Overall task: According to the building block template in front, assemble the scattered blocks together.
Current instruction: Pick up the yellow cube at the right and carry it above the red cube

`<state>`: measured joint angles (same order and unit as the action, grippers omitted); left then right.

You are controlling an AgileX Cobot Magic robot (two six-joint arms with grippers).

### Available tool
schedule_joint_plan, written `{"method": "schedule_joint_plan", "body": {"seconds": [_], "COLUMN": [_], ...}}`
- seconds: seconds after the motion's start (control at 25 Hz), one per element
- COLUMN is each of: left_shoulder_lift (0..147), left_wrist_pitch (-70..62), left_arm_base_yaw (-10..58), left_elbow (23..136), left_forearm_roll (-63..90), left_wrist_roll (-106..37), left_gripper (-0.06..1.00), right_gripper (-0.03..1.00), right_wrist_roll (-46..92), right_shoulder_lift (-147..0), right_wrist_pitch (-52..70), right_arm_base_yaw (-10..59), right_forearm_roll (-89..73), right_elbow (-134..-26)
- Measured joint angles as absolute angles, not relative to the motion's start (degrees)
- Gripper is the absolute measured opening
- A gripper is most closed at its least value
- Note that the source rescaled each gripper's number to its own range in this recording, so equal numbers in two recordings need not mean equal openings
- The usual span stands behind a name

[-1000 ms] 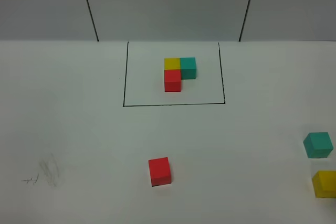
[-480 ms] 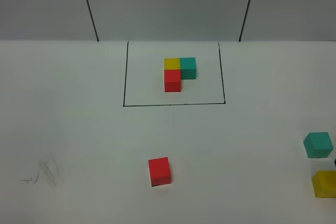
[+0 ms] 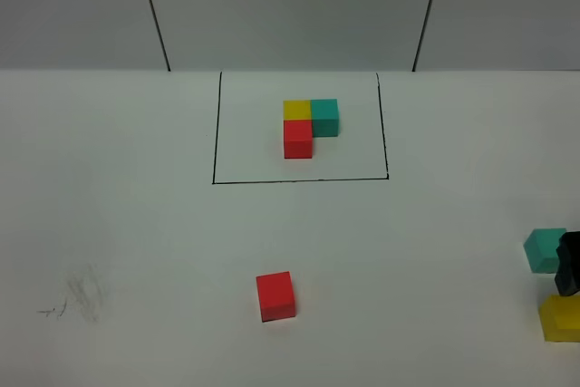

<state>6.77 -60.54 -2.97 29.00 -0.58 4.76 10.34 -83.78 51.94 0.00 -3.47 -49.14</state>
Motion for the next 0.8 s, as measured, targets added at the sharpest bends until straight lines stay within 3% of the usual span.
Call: {"method": "schedule_joint_plan", "body": {"seconds": [0.8], "left_shoulder_lift": [6.77], "left_wrist_pitch": [-60.54], "left_arm_base_yaw": [-2.97], "left_elbow": [29.0], "left_forearm_roll": [-0.58], "left_wrist_roll": [4.76], "left_gripper": [1.0], "right_gripper": [0.96], "right_wrist_roll": [5.08], "right_shoulder_lift": [-87.86], "right_wrist_pitch": [48.99], "right_arm_base_yaw": [2.21], "right_forearm_roll": [-4.28], "right_elbow": [-48.02]}}
